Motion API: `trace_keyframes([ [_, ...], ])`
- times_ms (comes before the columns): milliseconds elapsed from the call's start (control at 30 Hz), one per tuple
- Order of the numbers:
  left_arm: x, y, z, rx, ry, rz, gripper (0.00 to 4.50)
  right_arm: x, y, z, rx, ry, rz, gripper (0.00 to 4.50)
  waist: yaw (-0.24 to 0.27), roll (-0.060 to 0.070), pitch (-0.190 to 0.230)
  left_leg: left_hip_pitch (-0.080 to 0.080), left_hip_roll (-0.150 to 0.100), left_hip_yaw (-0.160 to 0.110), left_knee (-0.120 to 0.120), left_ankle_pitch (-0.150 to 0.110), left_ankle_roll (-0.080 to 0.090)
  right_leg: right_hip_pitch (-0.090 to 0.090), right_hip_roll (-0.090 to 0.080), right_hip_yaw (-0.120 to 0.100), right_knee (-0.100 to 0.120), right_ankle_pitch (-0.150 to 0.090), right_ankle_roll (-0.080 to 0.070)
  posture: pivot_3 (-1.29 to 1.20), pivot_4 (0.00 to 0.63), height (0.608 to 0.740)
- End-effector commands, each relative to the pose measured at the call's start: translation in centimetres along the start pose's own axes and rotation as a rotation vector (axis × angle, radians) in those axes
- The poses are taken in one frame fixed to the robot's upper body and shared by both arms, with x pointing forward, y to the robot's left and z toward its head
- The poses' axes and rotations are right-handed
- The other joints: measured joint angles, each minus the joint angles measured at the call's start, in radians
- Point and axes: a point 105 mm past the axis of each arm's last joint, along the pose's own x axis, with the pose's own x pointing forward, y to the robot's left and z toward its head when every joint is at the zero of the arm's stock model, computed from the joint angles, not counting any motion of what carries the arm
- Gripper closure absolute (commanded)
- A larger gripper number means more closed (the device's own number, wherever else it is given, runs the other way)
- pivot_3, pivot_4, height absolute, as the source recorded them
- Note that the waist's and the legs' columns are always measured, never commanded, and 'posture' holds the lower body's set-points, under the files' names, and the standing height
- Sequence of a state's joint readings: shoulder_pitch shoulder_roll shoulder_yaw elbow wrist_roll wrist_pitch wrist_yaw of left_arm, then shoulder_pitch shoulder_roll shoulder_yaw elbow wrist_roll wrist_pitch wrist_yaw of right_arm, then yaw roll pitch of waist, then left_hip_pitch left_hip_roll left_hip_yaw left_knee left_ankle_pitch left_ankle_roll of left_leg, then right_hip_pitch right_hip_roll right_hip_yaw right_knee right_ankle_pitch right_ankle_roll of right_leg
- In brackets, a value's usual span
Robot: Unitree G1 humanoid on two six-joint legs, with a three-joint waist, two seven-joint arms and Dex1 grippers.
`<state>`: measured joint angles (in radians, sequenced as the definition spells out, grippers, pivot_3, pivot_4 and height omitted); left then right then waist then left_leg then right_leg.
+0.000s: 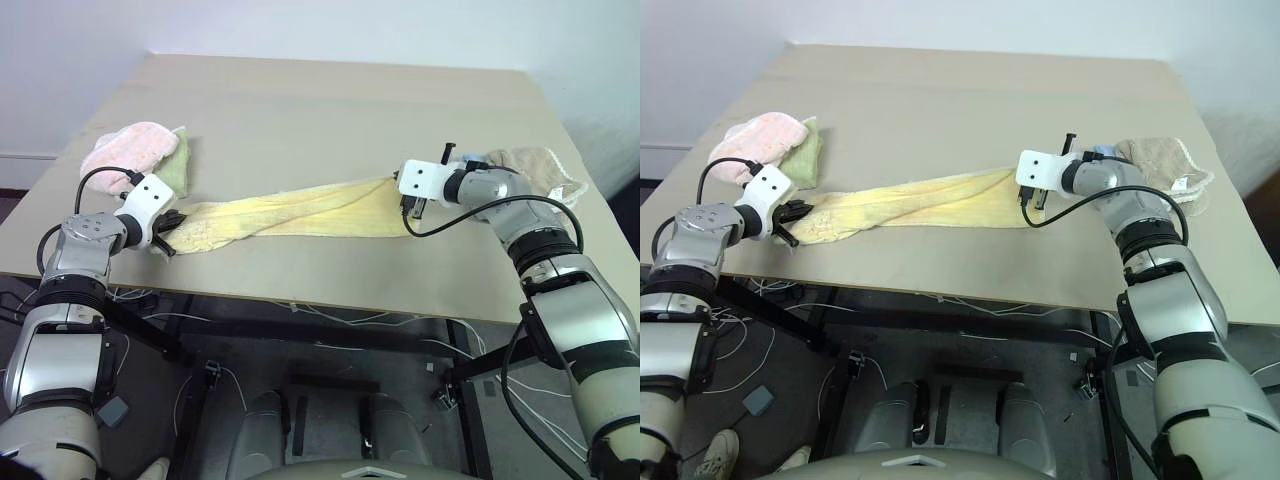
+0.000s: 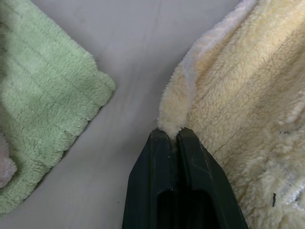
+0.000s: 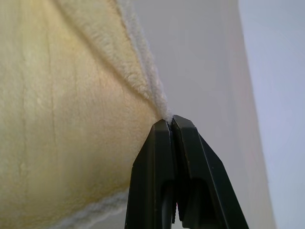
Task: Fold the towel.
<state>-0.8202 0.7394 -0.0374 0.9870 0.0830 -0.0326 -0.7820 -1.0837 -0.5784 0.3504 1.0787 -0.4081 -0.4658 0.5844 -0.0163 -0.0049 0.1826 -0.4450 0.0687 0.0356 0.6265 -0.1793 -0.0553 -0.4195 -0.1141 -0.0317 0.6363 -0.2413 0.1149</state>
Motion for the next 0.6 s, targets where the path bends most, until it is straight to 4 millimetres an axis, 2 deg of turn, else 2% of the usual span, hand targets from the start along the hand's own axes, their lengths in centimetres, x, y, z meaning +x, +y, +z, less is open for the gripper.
trace_keyframes([
  [33, -0.6, 1.1, 0.1, -0.009, -0.011, 0.046, 3.18, -0.2, -1.5, 0.5, -0.023, -0.015, -0.045, 3.52, -0.001, 0.0, 0.0, 0.0, 0.0, 0.0, 0.0, 0.0, 0.0, 0.0, 0.0, 0.0, 0.0, 0.0, 0.0, 0.0, 0.15, 0.728],
  [267, -0.9, 1.7, 0.8, -0.007, -0.048, 0.084, 0.8, -1.1, -2.7, 0.6, -0.053, -0.031, -0.102, 1.18, -0.001, 0.0, 0.0, 0.0, 0.0, 0.0, 0.0, 0.0, 0.0, 0.0, 0.0, 0.0, 0.001, 0.0, 0.0, 0.0, 0.15, 0.728],
  [333, -1.0, 1.9, 1.8, -0.023, -0.103, 0.093, 0.15, -1.8, -3.6, 0.6, -0.059, -0.047, -0.15, 0.58, 0.001, 0.0, 0.0, 0.0, 0.0, 0.0, 0.0, 0.0, 0.0, 0.0, 0.0, 0.0, 0.001, 0.0, 0.0, 0.0, 0.15, 0.728],
  [367, -1.2, 2.3, 2.5, -0.035, -0.143, 0.116, 0.0, -2.4, -4.3, 0.7, -0.033, -0.062, -0.195, 0.18, 0.002, 0.0, 0.0, 0.0, 0.0, 0.0, 0.0, 0.0, 0.0, 0.0, 0.0, 0.0, 0.001, 0.0, 0.0, 0.0, 0.15, 0.728],
  [400, -1.5, 2.7, 3.2, -0.053, -0.181, 0.139, 0.0, -3.0, -5.0, 0.7, 0.019, -0.081, -0.233, 0.02, 0.003, 0.0, 0.0, 0.0, 0.0, 0.0, 0.0, 0.0, 0.0, 0.0, 0.0, 0.0, 0.0, 0.0, 0.0, 0.0, 0.15, 0.728],
  [467, -1.9, 3.0, 4.4, -0.088, -0.244, 0.155, 0.0, -4.2, -5.6, 0.8, 0.166, -0.126, -0.287, 0.02, 0.004, -0.001, 0.001, 0.0, 0.0, 0.0, 0.0, 0.0, 0.0, 0.0, 0.0, 0.0, 0.0, 0.0, 0.0, 0.0, 0.15, 0.728],
  [533, -2.3, 2.6, 5.4, -0.081, -0.3, 0.135, 0.0, -5.3, -5.2, 0.7, 0.336, -0.161, -0.297, 0.02, 0.005, -0.001, 0.001, 0.0, 0.0, 0.0, 0.0, 0.0, 0.0, 0.001, 0.0, 0.0, -0.001, 0.0, 0.0, 0.0, 0.15, 0.728],
  [600, -2.8, 1.8, 6.2, -0.059, -0.341, 0.098, 0.0, -6.5, -3.7, 0.6, 0.478, -0.17, -0.274, 0.02, 0.006, -0.001, 0.001, 0.0, 0.0, 0.0, 0.0, 0.0, 0.001, 0.002, 0.0, 0.0, -0.001, 0.0, 0.0, 0.0, 0.15, 0.728],
])
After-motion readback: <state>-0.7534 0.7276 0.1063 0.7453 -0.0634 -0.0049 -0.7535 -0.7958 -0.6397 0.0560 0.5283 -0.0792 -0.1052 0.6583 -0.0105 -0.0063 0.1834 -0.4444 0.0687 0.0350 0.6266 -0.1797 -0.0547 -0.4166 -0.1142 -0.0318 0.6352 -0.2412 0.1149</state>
